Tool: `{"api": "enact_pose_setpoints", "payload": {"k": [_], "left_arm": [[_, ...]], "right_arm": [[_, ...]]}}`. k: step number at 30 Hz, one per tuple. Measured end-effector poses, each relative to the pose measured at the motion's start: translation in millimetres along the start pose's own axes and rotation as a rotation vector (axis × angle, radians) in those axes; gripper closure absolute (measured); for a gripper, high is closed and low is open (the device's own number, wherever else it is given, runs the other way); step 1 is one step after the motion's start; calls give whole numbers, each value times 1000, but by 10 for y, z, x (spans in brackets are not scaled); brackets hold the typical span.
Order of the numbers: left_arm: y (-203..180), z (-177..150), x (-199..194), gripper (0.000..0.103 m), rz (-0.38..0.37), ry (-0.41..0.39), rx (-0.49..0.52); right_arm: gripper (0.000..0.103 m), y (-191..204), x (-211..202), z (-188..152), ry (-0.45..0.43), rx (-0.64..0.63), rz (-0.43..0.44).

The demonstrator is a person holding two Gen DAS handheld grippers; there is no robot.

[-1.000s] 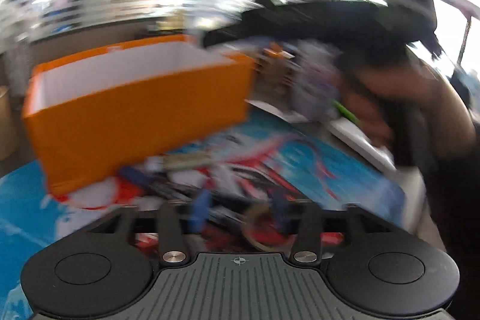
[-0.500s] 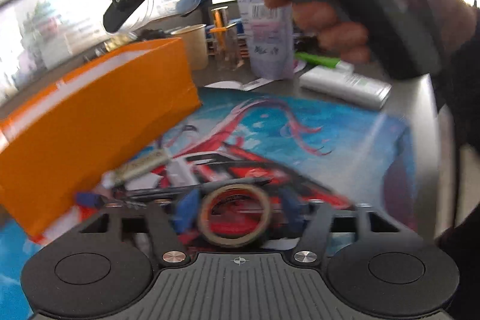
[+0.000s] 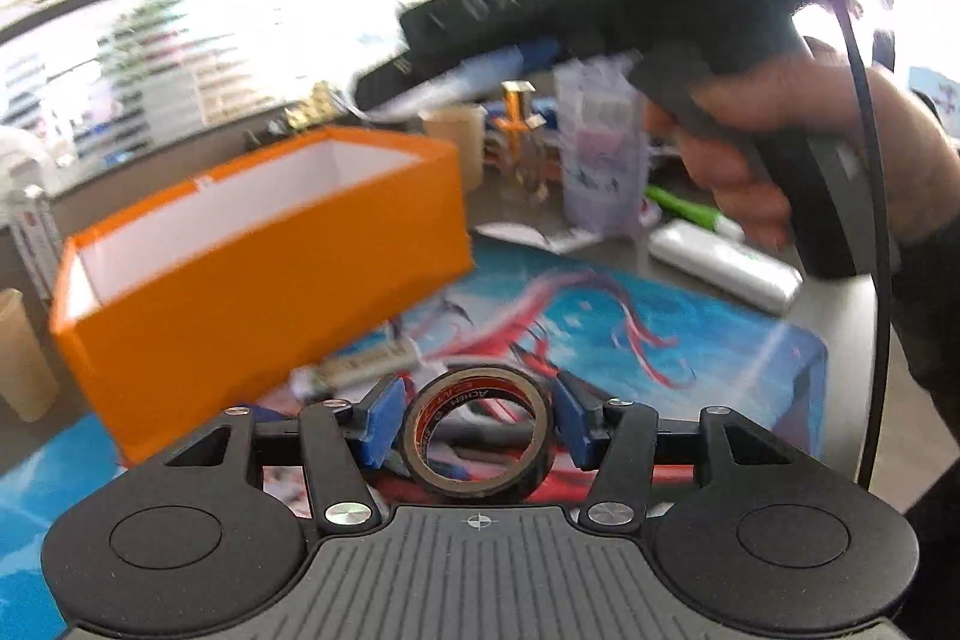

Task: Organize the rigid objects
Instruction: 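Grasp the brown tape roll on the mat with the left gripper, then carry the tape roll with the left gripper while the right carries the tubes over the box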

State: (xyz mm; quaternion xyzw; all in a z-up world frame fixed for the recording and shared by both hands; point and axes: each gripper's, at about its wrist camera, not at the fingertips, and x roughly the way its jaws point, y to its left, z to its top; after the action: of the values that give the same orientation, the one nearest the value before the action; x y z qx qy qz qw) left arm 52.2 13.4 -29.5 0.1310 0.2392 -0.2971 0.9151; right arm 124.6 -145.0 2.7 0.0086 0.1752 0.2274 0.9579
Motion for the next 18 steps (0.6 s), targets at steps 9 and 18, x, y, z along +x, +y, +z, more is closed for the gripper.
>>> {"api": "enact_pose_setpoints", "payload": {"k": [9, 18], "left_arm": [[379, 378, -192, 51, 77, -109, -54], [753, 717, -146, 51, 134, -168, -95]], "right_arm": [[24, 62, 56, 135, -14, -30, 4], [24, 82, 199, 306, -30, -45, 8]]}}
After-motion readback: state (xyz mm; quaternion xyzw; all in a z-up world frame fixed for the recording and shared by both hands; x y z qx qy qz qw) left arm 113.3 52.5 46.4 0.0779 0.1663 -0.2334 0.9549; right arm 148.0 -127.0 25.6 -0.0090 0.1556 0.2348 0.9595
